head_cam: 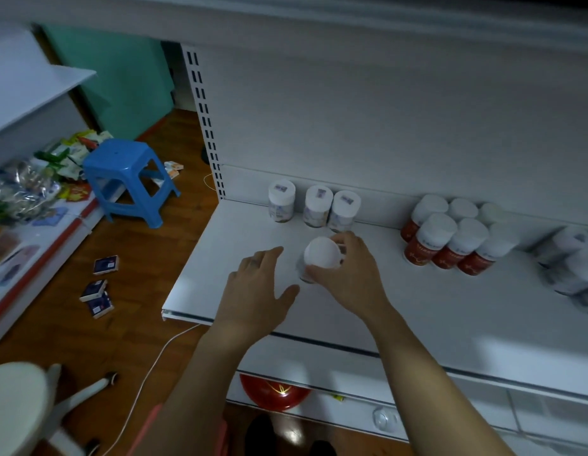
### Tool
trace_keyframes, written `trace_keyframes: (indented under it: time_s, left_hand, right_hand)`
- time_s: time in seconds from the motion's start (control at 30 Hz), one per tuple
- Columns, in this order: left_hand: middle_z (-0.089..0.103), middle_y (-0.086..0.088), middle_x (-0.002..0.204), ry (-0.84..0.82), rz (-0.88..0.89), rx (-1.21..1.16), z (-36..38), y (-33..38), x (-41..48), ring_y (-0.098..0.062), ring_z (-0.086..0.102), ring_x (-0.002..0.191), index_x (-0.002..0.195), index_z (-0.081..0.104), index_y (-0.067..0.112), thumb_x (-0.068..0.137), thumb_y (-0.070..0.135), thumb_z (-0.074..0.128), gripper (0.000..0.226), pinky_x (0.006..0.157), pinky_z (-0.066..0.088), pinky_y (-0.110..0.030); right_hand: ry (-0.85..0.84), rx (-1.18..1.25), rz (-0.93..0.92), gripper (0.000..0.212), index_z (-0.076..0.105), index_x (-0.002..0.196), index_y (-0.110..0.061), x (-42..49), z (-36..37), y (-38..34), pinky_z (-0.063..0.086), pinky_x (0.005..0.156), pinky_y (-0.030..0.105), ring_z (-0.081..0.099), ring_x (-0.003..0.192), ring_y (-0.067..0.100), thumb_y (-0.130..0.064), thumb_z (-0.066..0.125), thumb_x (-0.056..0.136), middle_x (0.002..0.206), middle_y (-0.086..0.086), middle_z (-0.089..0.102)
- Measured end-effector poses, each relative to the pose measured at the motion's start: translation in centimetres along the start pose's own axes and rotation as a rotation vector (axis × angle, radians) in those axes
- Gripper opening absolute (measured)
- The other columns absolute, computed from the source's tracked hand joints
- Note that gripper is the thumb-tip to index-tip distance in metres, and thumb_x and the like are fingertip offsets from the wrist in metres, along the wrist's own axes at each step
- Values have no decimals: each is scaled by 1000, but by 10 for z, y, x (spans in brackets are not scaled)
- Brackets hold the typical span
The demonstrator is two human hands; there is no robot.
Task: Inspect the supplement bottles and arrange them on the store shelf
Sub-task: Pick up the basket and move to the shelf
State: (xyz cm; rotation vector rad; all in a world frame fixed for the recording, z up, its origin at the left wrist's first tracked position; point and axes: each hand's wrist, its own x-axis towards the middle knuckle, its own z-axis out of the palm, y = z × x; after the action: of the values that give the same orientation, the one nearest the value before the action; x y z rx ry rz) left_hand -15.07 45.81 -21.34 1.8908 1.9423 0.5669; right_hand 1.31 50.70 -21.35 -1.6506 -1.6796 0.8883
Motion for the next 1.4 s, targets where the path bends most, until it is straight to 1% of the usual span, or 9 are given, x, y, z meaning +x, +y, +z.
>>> trace_keyframes:
  time_s: [0.1, 0.3, 0.47, 0.6, 0.77, 0.97, 1.13, 1.27, 1.4]
  left_hand:
    - [32, 5, 154, -41, 64, 11, 2, 21, -14, -15, 28, 141, 153, 20, 29, 91, 50, 58, 75, 113, 27, -33]
    - [31, 12, 152, -68, 256, -42, 8, 66, -39, -1, 19, 132, 152, 21, 32, 85, 62, 59, 82, 102, 19, -21]
    - [54, 7, 136, 6, 339, -101, 24, 89, -58, -4, 42, 121, 142, 45, 26, 77, 67, 54, 78, 95, 36, -24]
    - [63, 7, 127, -7, 280, -322, 39, 106, -74, -2, 55, 113, 136, 52, 23, 75, 61, 62, 72, 92, 42, -8]
    - [57, 10, 123, 30, 189, -454, 41, 120, -101, 2, 55, 109, 138, 38, 31, 70, 60, 67, 80, 81, 50, -10]
    - [52, 8, 121, 17, 136, -651, 35, 124, -131, -15, 62, 105, 140, 27, 51, 60, 55, 78, 95, 79, 58, -38]
    - [45, 22, 124, -36, 220, -662, 19, 109, -160, 5, 52, 111, 143, 22, 52, 57, 57, 79, 103, 83, 50, -14]
    - [45, 18, 134, -83, 210, -721, 10, 81, -185, -3, 53, 118, 146, 21, 48, 57, 51, 83, 108, 90, 54, -30]
    - [48, 11, 134, 14, 180, -761, 14, 60, -207, -16, 56, 120, 142, 29, 41, 55, 36, 93, 108, 89, 56, -34]
  right_hand:
    - [-12, 137, 10, 54, 52, 112, -24, -31, -32, 11, 52, 76, 23, 58, 102, 10, -32, 85, 71, 113, -11, 59]
    - [-15, 337, 26, 48, 59, 108, -33, -82, -83, 20, 51, 74, 13, 60, 99, -1, -31, 85, 67, 107, -19, 64]
    - [-54, 462, 31, 53, 60, 108, -43, -108, -108, 32, 56, 76, 22, 64, 97, 3, -25, 86, 65, 105, -23, 67]
    - [-107, 718, 64, 58, 62, 111, -23, -113, -118, 43, 56, 64, 22, 71, 87, 11, -8, 87, 62, 100, -7, 74]
    - [-199, 869, 14, 51, 64, 119, -15, -124, -119, 51, 56, 76, 28, 69, 101, 20, -18, 75, 70, 110, 4, 72]
    - [-173, 990, 95, 41, 60, 122, -12, -156, -102, 39, 54, 92, 46, 68, 104, 32, -22, 62, 83, 109, 12, 72]
    - [-86, 980, 114, 30, 61, 105, -6, -184, -91, 15, 53, 69, 23, 67, 73, 10, -21, 72, 81, 81, 0, 73]
    - [-116, 941, 154, 30, 64, 101, -8, -210, -73, -2, 50, 60, 17, 63, 63, 4, -27, 61, 79, 70, -6, 68]
    - [-189, 845, 196, 32, 67, 120, -15, -238, -52, -12, 58, 79, 35, 71, 95, 24, -25, 56, 91, 104, 8, 74]
